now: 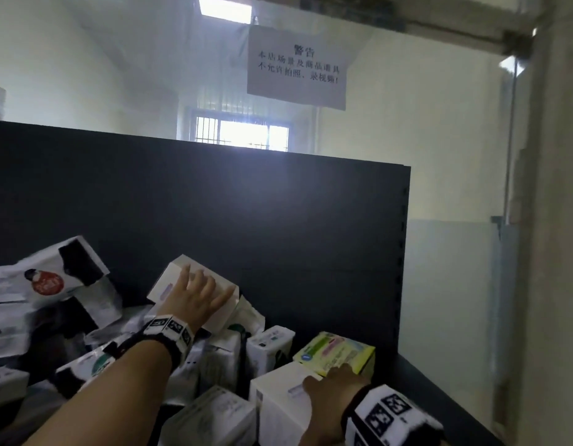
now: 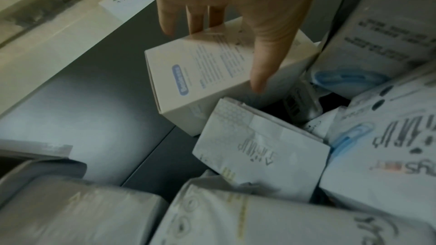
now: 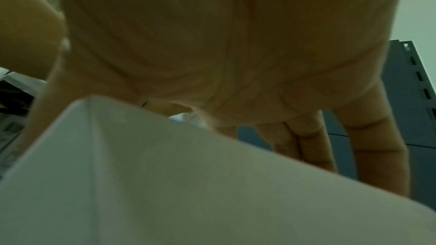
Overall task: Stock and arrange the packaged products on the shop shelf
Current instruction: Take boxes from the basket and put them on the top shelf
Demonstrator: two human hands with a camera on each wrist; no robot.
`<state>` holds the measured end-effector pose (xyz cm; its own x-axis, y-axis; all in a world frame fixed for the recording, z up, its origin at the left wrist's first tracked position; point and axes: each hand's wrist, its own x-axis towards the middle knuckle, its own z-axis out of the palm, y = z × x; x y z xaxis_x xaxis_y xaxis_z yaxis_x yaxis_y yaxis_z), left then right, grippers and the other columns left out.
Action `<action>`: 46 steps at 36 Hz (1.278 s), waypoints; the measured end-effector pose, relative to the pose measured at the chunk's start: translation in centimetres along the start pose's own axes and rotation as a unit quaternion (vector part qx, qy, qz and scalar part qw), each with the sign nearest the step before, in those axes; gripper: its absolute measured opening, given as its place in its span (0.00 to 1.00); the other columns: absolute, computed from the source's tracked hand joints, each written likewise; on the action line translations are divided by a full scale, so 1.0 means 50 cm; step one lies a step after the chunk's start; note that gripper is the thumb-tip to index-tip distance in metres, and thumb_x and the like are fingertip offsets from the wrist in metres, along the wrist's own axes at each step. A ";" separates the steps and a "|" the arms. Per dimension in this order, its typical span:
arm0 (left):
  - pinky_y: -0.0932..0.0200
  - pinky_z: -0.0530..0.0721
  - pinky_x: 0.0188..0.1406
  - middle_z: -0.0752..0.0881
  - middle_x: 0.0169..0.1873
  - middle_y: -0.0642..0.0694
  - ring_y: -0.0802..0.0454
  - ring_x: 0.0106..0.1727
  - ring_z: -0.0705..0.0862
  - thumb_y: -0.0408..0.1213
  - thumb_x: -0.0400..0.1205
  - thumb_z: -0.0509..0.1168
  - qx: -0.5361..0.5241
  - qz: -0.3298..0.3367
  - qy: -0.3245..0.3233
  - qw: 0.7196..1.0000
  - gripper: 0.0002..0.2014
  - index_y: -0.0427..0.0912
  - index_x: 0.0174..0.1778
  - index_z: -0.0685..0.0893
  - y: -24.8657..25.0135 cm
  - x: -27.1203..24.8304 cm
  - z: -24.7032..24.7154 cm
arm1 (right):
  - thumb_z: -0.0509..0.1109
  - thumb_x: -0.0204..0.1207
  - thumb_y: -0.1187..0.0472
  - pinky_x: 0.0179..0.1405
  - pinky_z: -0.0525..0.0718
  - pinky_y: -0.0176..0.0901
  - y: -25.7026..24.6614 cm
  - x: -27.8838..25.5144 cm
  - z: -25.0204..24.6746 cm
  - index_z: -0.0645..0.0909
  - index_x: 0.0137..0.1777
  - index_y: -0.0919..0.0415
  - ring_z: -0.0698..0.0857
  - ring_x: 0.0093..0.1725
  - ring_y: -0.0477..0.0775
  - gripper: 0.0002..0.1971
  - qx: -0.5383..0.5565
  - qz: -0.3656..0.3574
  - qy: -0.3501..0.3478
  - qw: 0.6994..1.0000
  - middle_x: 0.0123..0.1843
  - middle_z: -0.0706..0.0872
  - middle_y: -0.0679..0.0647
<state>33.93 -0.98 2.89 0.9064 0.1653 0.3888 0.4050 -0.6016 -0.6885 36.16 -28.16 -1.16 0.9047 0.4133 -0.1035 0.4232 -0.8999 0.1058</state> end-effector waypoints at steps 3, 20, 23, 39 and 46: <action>0.21 0.44 0.72 0.58 0.77 0.34 0.31 0.78 0.55 0.45 0.80 0.63 -0.006 -0.006 0.015 1.000 0.46 0.51 0.81 0.32 0.000 -0.004 -0.004 | 0.68 0.76 0.42 0.71 0.65 0.65 0.016 -0.021 -0.025 0.60 0.81 0.55 0.64 0.76 0.71 0.37 0.002 -0.092 -0.069 0.993 0.77 0.66 0.66; 0.43 0.77 0.60 0.72 0.66 0.42 0.38 0.65 0.72 0.58 0.63 0.73 -0.388 -0.171 0.116 0.898 0.54 0.59 0.79 0.46 -0.068 -0.105 -0.148 | 0.73 0.31 0.22 0.59 0.79 0.55 0.020 0.027 -0.006 0.43 0.82 0.37 0.66 0.78 0.64 0.75 0.026 -0.097 -0.084 0.991 0.84 0.55 0.54; 0.45 0.79 0.59 0.75 0.64 0.41 0.38 0.64 0.76 0.58 0.60 0.74 -0.486 -0.211 0.116 0.840 0.53 0.64 0.78 0.49 -0.083 -0.131 -0.172 | 0.73 0.37 0.24 0.64 0.78 0.57 0.023 0.008 -0.013 0.41 0.83 0.40 0.64 0.79 0.67 0.72 0.035 -0.097 -0.086 0.991 0.85 0.51 0.58; 0.42 0.86 0.51 0.79 0.59 0.43 0.42 0.53 0.83 0.54 0.67 0.74 -0.682 -0.277 0.063 0.674 0.41 0.55 0.74 0.63 -0.239 -0.384 -0.212 | 0.77 0.51 0.32 0.65 0.78 0.54 0.035 -0.220 -0.100 0.54 0.82 0.40 0.69 0.70 0.69 0.57 0.131 -0.058 0.055 0.988 0.73 0.65 0.64; 0.39 0.86 0.53 0.81 0.58 0.41 0.40 0.53 0.84 0.55 0.62 0.72 -0.710 -0.227 0.068 0.663 0.40 0.55 0.71 0.67 -0.278 -0.577 -0.223 | 0.70 0.45 0.31 0.61 0.78 0.55 -0.071 -0.373 -0.100 0.57 0.80 0.40 0.71 0.65 0.68 0.57 0.148 -0.044 0.086 0.984 0.67 0.68 0.62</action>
<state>0.81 -6.09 8.06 0.6715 0.5666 0.4775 0.0228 -0.6599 0.7510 18.02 -31.97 5.34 0.8712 0.4857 0.0718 0.4899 -0.8505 -0.1916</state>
